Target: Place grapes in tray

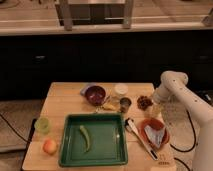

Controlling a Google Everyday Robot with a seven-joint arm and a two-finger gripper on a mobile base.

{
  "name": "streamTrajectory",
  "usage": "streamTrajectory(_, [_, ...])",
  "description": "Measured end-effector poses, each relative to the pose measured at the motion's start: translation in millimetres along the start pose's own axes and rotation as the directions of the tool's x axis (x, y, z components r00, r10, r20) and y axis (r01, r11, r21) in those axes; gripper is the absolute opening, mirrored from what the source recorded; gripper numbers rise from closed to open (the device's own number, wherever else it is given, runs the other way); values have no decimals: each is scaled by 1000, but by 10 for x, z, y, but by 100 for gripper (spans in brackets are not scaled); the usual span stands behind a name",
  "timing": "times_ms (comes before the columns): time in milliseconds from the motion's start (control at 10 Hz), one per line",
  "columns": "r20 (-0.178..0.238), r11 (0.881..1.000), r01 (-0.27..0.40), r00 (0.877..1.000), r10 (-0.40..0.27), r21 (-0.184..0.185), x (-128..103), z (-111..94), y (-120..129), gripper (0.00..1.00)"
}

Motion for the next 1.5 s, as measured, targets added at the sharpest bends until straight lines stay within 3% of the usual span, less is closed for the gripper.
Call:
streamTrajectory(900, [-15, 1000, -10, 1000, 10, 2, -32, -36, 39, 80])
streamTrajectory(1500, [-38, 999, 19, 999, -17, 48, -104, -103, -62, 80])
